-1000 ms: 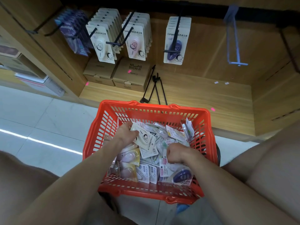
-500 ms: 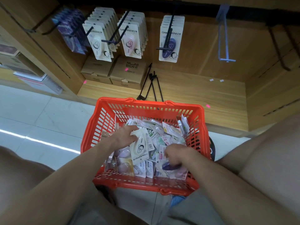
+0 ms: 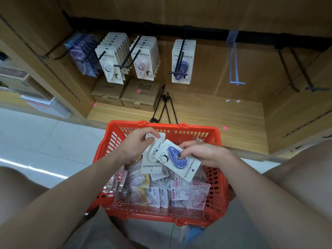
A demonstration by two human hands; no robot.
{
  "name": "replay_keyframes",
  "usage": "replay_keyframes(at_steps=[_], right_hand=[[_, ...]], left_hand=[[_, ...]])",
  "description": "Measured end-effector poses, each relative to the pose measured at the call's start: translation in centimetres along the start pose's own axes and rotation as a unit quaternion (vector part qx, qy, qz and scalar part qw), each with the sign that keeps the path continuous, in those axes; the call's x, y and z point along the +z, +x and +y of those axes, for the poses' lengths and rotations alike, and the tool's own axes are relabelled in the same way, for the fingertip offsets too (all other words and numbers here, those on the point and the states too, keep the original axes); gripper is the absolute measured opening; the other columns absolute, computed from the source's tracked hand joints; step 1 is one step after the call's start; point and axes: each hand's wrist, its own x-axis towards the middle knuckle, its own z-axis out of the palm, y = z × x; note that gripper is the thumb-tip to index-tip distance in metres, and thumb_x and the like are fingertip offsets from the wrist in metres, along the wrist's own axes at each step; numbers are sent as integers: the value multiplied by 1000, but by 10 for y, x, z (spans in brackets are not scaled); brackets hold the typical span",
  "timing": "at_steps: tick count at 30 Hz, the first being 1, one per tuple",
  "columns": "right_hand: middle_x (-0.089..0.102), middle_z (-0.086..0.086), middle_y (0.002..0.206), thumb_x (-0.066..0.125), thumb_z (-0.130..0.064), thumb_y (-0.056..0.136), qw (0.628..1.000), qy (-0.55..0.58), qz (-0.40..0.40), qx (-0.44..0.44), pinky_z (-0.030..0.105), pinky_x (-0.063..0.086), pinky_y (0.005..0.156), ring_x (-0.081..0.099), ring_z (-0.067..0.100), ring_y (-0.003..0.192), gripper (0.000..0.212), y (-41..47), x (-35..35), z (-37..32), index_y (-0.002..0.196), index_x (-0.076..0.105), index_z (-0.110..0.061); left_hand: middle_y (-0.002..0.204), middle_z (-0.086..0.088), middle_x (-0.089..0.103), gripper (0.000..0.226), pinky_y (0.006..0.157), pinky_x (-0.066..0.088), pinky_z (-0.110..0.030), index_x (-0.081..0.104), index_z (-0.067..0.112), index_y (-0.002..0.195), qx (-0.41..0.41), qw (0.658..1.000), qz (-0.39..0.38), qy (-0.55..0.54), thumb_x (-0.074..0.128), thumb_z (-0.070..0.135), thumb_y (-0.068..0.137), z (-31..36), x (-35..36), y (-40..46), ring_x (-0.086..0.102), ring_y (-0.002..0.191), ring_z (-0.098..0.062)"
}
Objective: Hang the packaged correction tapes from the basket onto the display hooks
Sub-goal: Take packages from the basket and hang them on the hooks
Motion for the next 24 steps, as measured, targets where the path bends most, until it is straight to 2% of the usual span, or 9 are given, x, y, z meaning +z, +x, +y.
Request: replay_keyframes(at_steps=[2,4,6,9,12,15,17,21,24], right_hand=[[77,16,114,68,0,92,1000,14,6,-20,40,62,84,76,29,105,21,-5,2,-7,111,70,-8],[78,14,113,70,-2,91,999,4,15,-44,40,61,84,76,28,104,19,-10,4,-17,108,72,-11],[78,13,112,73,-5,90,997,-8,21,-71,42,61,87,76,28,105,21,-16,6,-31,108,74,-14],[77,20,114,75,-8,89,993,-40,25,-109,44,60,87,76,35,103,26,-28,8,-58,114,74,-15],[76,17,114,76,-12,92,985,-80,57,-142,36,63,75,77,30,97,28,-41,9,-87,118,72,-17],[72,10,120,82,-19,87,976,-73,130,-160,44,59,94,72,30,111,30,-48,9,-107,115,70,-16],[72,14,121,85,-16,85,977,-22,146,-152,50,55,102,71,31,115,38,-49,8,-111,117,64,-11],[76,15,115,81,3,83,986,51,120,-104,39,65,79,78,26,96,52,-51,15,-107,127,55,-7],[77,13,112,80,5,82,973,105,160,-130,45,64,88,78,26,99,52,-46,19,-104,127,55,-7]], left_hand=[[78,21,71,25,51,40,-23,74,26,101,-24,998,23,-45,56,10,106,7,-7,1,44,47,-7],[99,-3,75,23,72,44,-35,76,26,100,-52,995,29,-74,56,16,105,15,-15,3,55,72,-26],[107,2,75,16,85,45,-35,76,32,98,-61,995,17,-74,62,30,103,22,-25,3,66,93,-28],[89,9,76,24,69,48,-28,72,37,104,-49,997,-44,-43,73,56,89,36,-40,-3,65,71,-1],[96,5,80,37,66,61,-28,68,26,110,-45,991,-89,-86,86,40,80,46,-49,-4,78,81,-13],[95,2,82,36,60,60,-22,66,21,113,-57,986,-64,-140,86,26,84,51,-57,-3,80,81,-18],[95,-5,82,39,64,62,-31,63,17,116,-84,977,-31,-192,85,24,85,49,-61,-1,80,82,-24],[95,-17,80,35,79,63,-50,58,12,114,-98,967,8,-237,81,20,90,49,-65,4,79,84,-38],[96,-11,81,33,72,65,-44,60,11,114,-73,976,-2,-207,81,16,89,54,-70,5,80,84,-33]])
